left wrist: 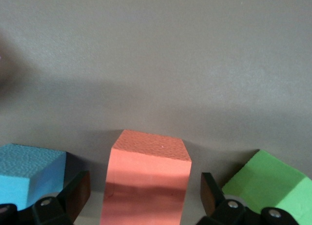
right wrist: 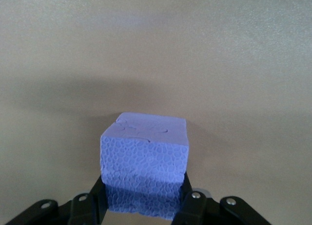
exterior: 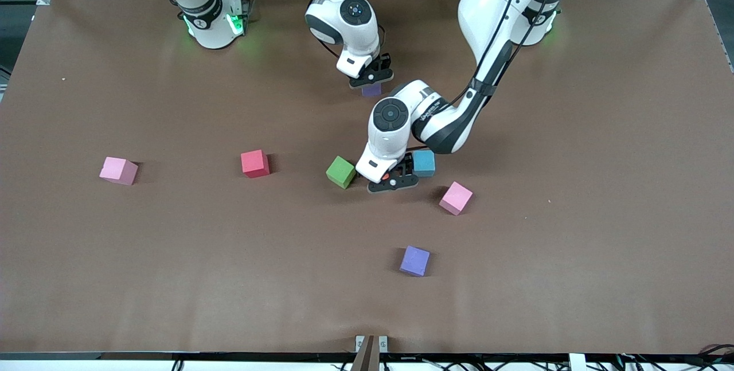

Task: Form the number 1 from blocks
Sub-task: 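Close the right gripper on the purple cube while the left gripper grips orange, then lift the purple cube with the right gripper while the left gripper lifts orange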

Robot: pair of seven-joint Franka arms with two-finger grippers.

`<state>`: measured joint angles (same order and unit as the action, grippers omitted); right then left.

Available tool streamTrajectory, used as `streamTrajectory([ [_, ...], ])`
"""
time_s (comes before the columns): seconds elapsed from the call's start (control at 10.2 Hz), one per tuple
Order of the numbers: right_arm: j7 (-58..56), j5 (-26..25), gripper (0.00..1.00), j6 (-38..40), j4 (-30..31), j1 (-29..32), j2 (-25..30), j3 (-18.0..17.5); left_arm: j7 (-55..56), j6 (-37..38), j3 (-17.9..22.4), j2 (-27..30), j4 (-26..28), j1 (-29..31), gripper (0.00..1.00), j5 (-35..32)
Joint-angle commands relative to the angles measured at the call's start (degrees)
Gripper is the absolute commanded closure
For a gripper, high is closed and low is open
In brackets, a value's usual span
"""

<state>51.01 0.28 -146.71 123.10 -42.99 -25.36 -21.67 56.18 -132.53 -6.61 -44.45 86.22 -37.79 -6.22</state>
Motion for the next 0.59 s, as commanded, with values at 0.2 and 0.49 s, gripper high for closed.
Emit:
streamTrajectory([
  [0.2,7.9,-1.1,1.00,5.7,0.5,-0.2,1.2,0.0,-0.2,1.0,0.3,-1.1,-1.3,-0.6,1.00,-1.7],
  [0.49,9.8,-1.0,1.00,8.4,1.4,-0.1,2.2,-2.1,-0.2,3.8,0.3,0.8,-1.5,0.2,1.00,-1.2],
])
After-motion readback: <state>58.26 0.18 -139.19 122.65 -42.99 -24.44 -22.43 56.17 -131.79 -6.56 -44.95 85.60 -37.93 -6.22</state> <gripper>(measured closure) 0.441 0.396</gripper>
